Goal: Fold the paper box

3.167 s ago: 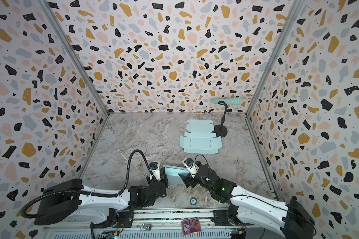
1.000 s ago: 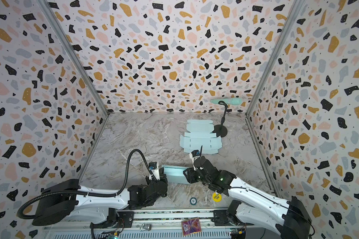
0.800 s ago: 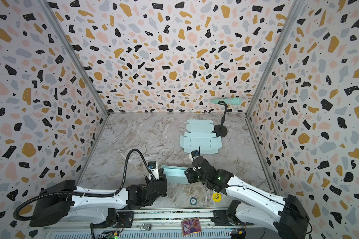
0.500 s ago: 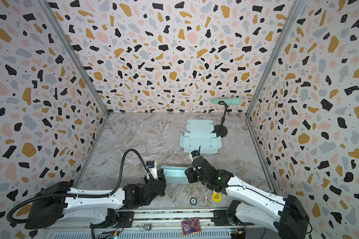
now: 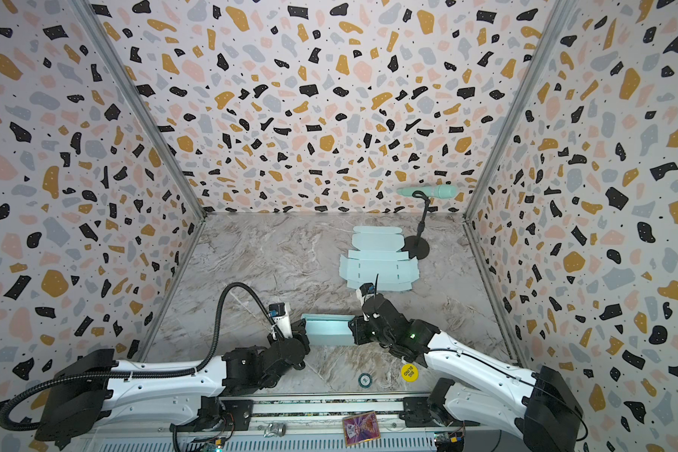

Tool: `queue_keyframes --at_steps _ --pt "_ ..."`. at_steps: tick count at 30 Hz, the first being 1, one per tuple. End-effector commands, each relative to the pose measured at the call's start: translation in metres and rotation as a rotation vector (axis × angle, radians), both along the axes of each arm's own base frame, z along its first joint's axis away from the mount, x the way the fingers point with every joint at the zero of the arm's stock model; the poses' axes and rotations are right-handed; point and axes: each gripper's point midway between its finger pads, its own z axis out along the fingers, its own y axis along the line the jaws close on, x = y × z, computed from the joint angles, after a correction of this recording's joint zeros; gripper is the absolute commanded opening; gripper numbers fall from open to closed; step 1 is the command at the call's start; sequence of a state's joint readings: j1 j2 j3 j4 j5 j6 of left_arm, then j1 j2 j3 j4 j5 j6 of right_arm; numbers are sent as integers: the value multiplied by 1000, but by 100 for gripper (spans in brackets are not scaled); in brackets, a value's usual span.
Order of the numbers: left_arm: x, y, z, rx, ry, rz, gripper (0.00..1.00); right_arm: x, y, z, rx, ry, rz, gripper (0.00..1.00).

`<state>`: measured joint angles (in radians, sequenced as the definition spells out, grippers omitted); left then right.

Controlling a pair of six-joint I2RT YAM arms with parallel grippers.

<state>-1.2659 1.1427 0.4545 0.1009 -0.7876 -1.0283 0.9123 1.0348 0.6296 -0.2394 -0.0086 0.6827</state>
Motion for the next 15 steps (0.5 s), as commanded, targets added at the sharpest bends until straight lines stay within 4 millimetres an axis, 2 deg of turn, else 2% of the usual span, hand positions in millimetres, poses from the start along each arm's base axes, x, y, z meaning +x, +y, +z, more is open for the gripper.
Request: queue_keyframes --at_steps 1,8,11,15 --pt "-9 -28 -3 -100 30 -101 0 -6 20 13 55 -26 80 24" --pt "-8 -25 -14 -97 7 -95 0 -7 12 -1 -6 -52 74 23" --pt "-7 -19 -21 -70 0 -81 0 -8 11 1 -12 -88 73 24" --pt "-5 -14 -25 -30 -11 -71 0 -7 7 11 -13 -165 57 36"
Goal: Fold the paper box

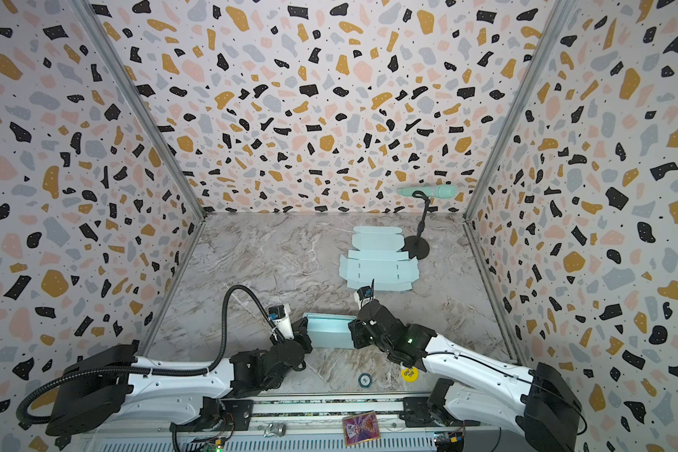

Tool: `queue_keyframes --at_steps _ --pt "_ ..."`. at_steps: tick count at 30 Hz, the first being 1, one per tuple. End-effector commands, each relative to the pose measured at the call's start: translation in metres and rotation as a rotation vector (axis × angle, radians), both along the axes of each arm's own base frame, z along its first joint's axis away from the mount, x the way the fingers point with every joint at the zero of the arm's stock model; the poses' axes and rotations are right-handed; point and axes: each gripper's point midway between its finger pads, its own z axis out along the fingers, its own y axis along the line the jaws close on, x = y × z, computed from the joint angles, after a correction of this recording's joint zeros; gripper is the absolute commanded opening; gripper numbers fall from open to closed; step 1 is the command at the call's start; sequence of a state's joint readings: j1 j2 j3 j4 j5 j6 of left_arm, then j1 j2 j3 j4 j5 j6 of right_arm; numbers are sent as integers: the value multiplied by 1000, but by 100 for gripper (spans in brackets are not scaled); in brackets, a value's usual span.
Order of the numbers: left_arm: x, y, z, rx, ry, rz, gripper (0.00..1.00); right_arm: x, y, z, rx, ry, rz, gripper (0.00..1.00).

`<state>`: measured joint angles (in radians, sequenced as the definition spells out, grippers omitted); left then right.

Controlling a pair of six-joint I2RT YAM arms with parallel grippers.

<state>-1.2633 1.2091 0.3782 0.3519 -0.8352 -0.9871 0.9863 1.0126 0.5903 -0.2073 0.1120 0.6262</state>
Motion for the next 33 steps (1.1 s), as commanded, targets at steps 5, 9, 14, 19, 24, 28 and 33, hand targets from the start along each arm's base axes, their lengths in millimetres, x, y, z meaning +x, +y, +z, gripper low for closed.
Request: queue_keyframes --at_steps 5,9,14,19,24,28,33 --pt "-12 -10 -30 105 56 -95 0 -1 -4 33 113 -117 -13 56" --pt "-11 -8 -36 133 58 -90 0 6 -17 55 127 -168 -62 67" --pt "-11 -9 -35 161 50 -93 0 27 -25 71 41 -221 -92 74" --pt "-11 -10 -36 185 45 -93 0 53 -15 84 34 -258 -77 73" --pt "-11 -12 -36 191 43 -92 0 58 7 65 -33 -227 20 70" --pt "-11 -15 -34 186 41 -97 0 46 21 55 -18 -217 129 70" --pt "-11 -18 -32 175 37 -105 0 34 22 43 -50 -222 220 71"
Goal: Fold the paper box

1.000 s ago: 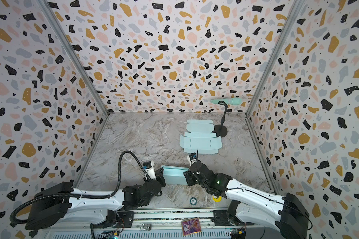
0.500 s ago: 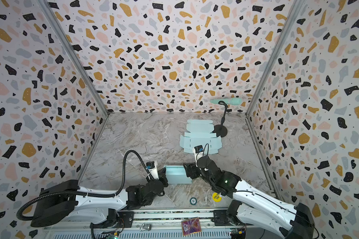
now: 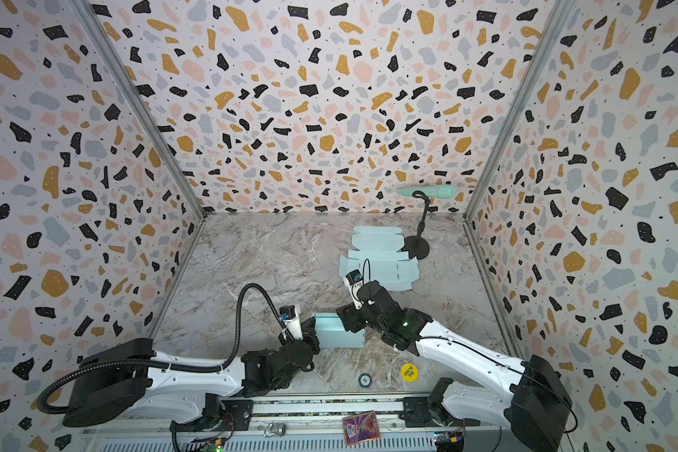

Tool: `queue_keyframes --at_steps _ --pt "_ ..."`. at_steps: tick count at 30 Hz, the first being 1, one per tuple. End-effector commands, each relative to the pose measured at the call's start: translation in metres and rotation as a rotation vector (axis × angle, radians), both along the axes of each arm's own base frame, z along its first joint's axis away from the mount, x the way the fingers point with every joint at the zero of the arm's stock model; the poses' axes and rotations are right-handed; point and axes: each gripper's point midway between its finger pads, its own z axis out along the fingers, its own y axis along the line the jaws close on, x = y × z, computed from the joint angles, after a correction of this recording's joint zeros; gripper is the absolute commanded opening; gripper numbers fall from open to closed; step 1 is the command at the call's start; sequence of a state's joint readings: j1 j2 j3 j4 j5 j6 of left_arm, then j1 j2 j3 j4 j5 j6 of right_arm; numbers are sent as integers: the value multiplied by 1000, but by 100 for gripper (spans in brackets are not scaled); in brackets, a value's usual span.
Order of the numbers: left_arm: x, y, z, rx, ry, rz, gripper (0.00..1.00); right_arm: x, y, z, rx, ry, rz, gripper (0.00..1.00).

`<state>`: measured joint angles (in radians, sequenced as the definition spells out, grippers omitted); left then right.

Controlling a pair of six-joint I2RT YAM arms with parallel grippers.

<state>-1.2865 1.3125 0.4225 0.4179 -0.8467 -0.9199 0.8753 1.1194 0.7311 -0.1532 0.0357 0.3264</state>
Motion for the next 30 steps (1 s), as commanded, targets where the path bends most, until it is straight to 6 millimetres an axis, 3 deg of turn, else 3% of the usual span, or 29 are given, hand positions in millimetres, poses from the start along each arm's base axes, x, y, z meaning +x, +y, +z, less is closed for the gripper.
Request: queue_keyframes --at_steps 1,10,19,30 --pt "-11 3 -29 114 64 -66 0 -11 4 1 -8 -29 95 71" --pt "-13 1 -24 87 57 -84 0 -31 7 -34 -109 -3 157 71" --pt "-13 2 -24 58 68 -100 0 -57 13 -41 -215 -90 187 70" --pt "-16 7 -31 21 89 -105 0 -72 10 -47 -334 -232 127 75"
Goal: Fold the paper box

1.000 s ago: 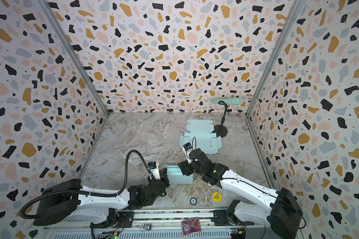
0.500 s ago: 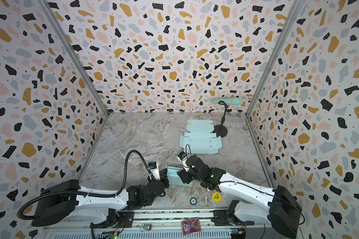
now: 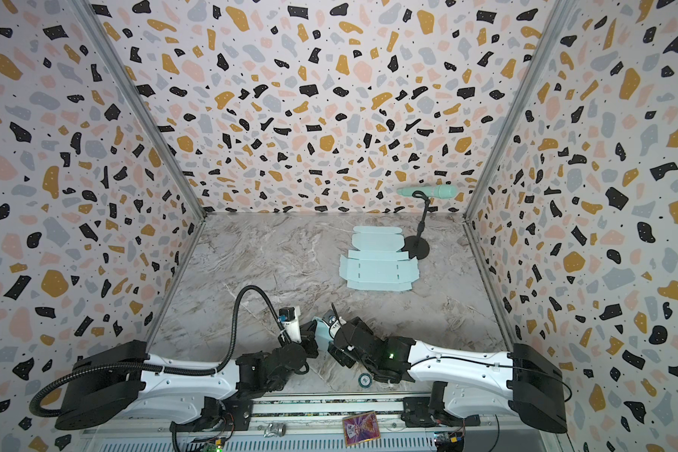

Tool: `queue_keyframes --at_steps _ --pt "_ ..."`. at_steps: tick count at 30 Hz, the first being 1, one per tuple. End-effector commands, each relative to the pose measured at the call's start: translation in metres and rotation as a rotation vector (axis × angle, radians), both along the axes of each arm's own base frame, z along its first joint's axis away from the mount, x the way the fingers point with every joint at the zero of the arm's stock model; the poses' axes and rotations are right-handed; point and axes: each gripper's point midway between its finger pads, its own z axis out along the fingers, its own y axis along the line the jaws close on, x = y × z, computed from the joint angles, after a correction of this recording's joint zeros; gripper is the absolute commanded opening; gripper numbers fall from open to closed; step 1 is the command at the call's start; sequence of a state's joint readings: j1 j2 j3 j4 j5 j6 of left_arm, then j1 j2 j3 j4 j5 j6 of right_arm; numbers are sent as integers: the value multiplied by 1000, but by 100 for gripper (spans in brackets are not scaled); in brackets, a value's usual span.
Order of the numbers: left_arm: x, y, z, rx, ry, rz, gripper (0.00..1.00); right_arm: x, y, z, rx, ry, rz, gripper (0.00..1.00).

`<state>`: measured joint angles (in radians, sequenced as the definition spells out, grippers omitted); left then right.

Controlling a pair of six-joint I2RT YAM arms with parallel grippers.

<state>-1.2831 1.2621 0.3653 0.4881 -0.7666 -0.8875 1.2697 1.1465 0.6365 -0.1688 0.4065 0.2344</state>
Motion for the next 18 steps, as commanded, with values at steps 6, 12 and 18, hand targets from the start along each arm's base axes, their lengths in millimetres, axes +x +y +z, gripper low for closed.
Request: queue_keyframes --at_steps 6,12,18 --pt "-8 10 -30 58 81 -34 0 -6 -12 -20 -129 -98 -53 74" --pt "-17 4 -29 62 117 -96 20 -6 -10 -24 -150 -99 -59 59" --pt "-32 12 1 -38 146 -179 53 -6 -9 -20 -147 -128 -57 47"
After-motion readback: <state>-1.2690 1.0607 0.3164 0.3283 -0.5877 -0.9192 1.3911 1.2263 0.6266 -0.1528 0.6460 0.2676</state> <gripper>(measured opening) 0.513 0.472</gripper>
